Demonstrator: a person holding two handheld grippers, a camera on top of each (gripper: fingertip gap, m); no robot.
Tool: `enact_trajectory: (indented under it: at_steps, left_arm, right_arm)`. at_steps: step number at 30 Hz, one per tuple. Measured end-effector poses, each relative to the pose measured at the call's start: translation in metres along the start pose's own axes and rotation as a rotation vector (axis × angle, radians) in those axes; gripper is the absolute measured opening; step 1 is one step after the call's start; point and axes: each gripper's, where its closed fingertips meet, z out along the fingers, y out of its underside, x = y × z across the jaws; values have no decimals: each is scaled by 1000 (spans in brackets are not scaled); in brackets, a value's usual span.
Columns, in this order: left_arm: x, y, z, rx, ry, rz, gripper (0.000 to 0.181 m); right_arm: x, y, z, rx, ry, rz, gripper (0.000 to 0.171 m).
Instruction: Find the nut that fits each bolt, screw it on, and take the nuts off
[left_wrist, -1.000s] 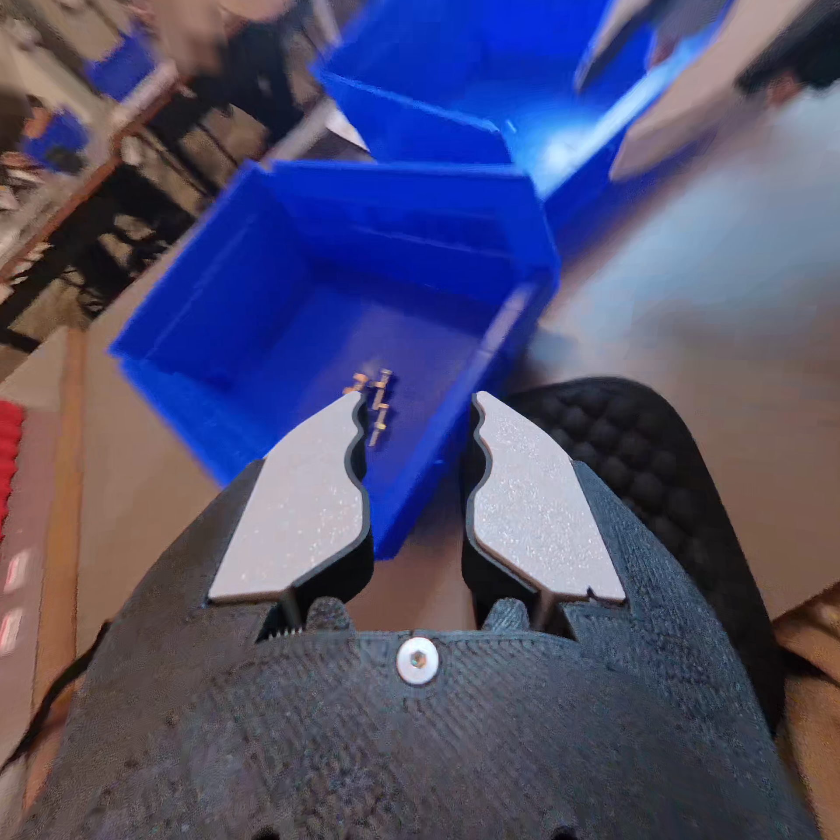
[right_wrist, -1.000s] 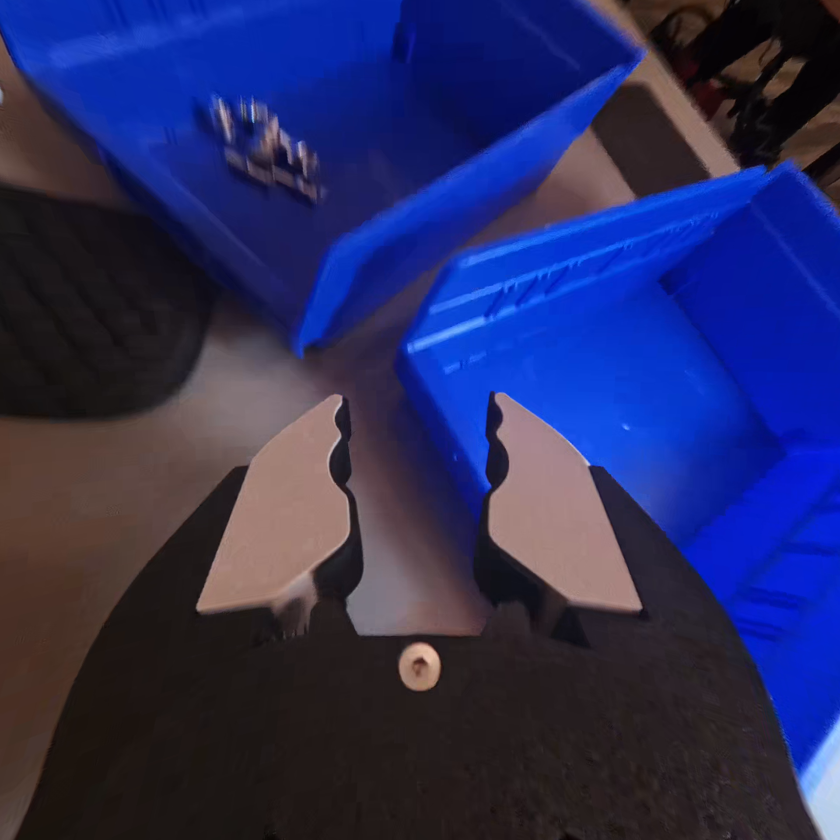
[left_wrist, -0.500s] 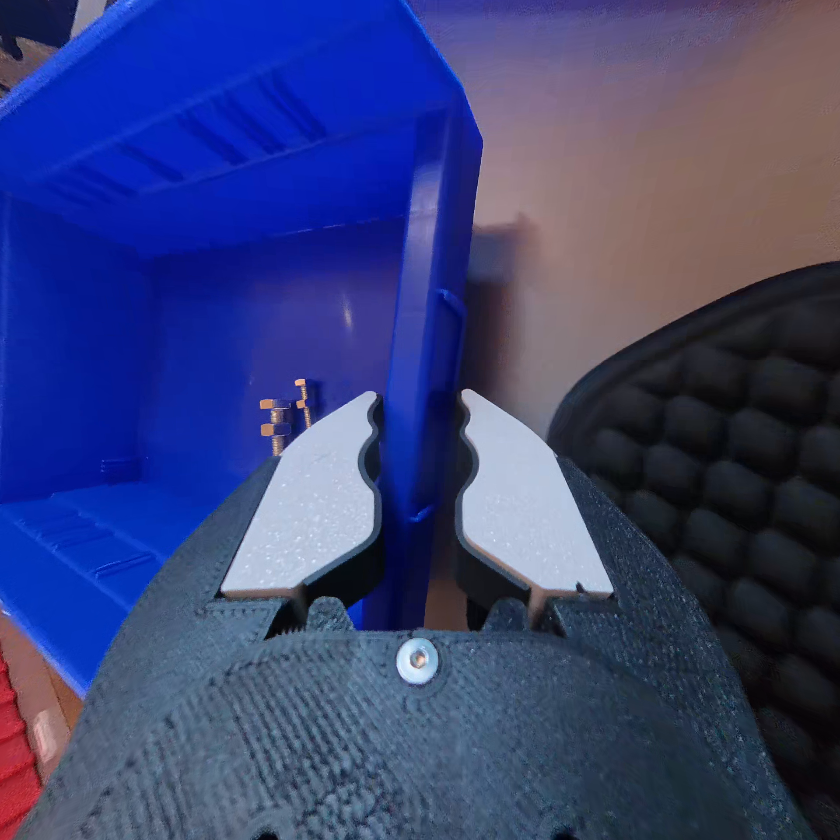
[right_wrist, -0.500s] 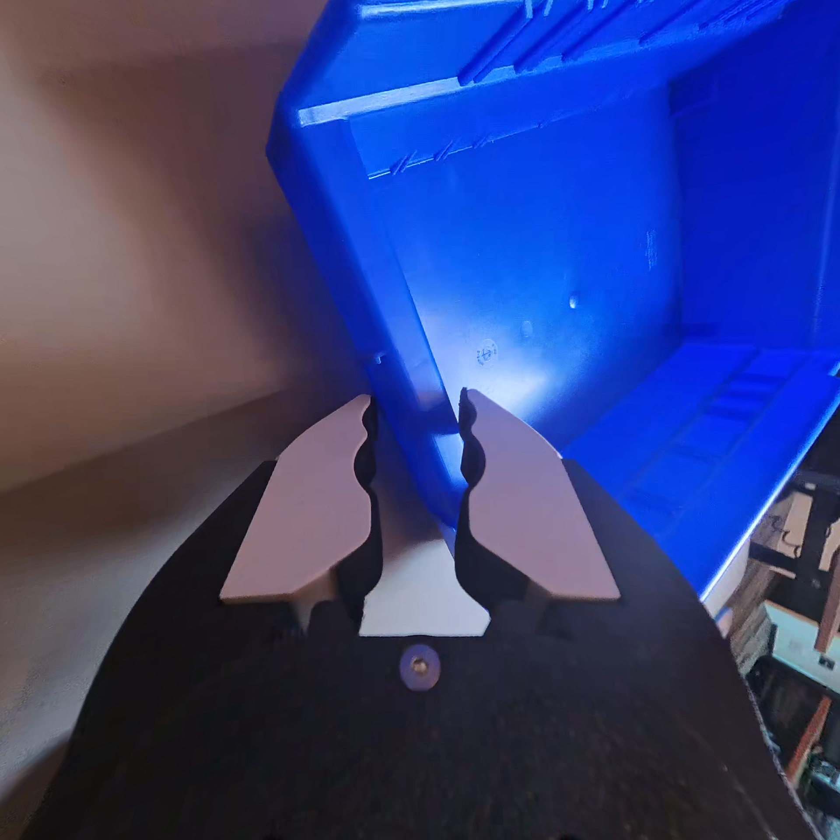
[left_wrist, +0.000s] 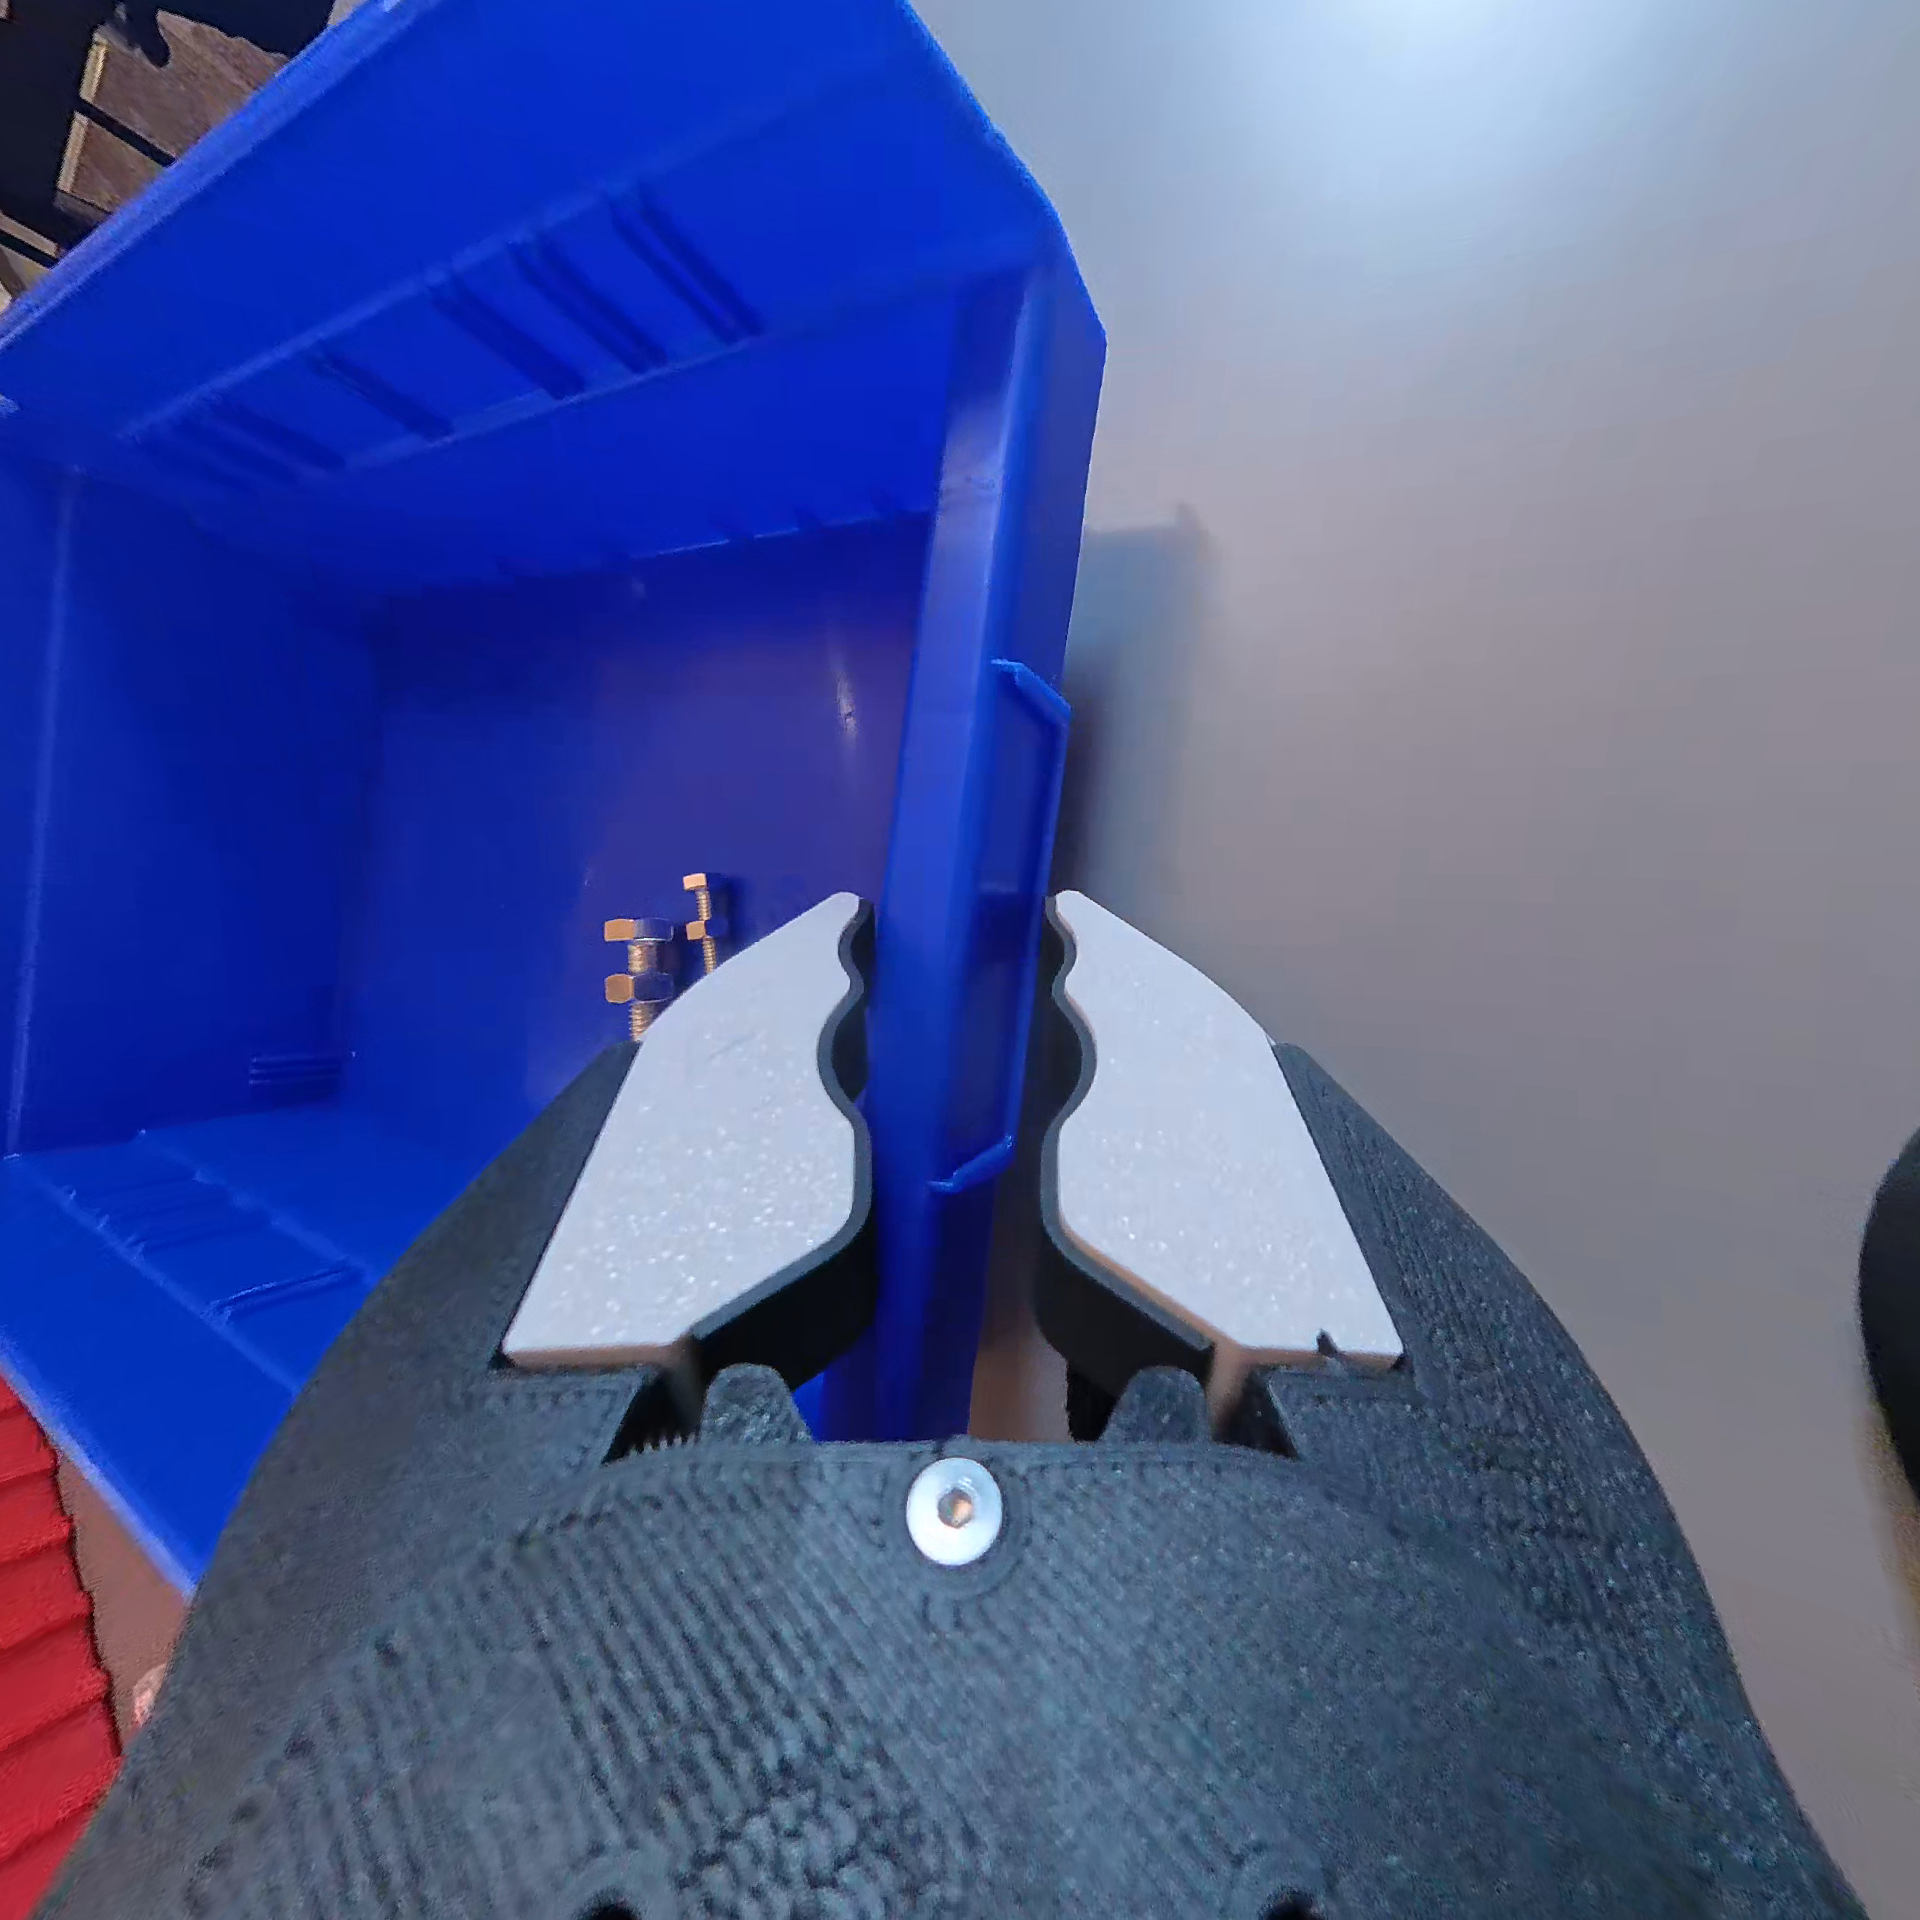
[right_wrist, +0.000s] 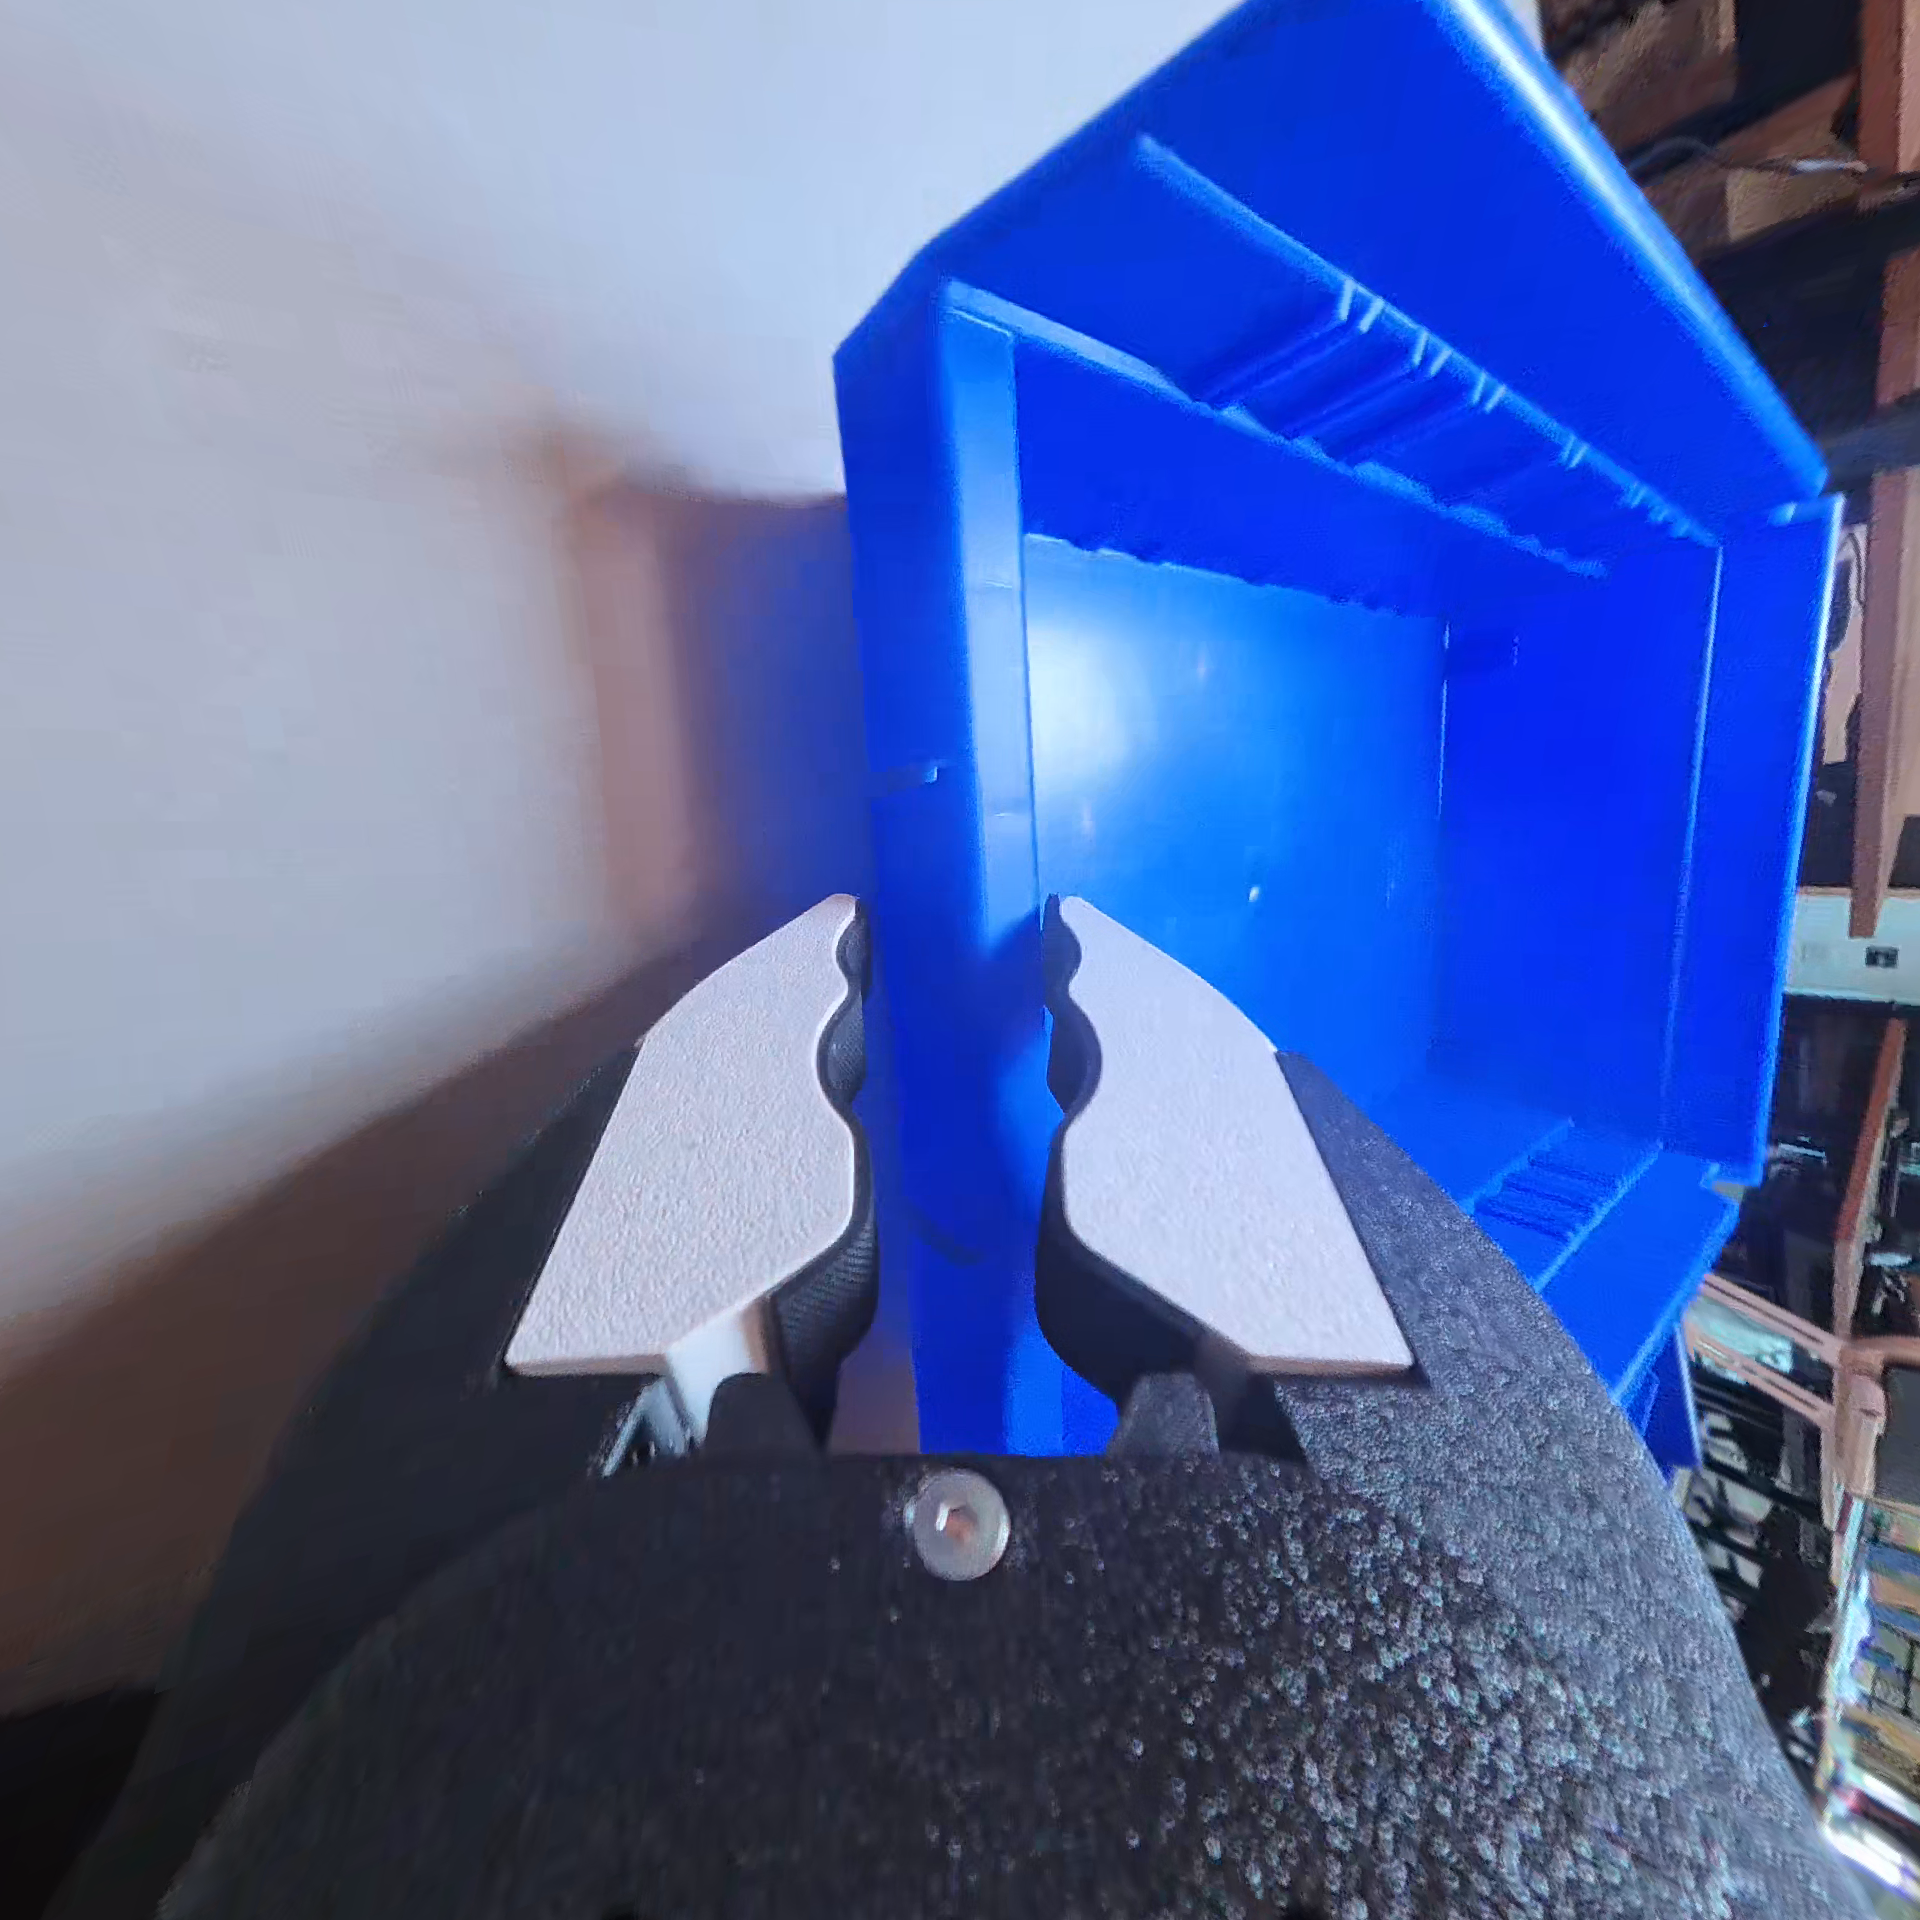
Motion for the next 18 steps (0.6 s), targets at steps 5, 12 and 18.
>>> enact_trajectory:
  at_steps: [5,12,18]
  left_arm:
    - [-8,2,2,24,-8,19,32]
    - [-45,-26,-49,265,8,-309,34]
    - [-104,-8,-31,-116,55,-308,35]
  right_arm:
    - [37,2,28,3,34,38,32]
    - [2,-82,-26,435,-161,248,48]
    - [-26,-151,-64,810,-470,486,45]
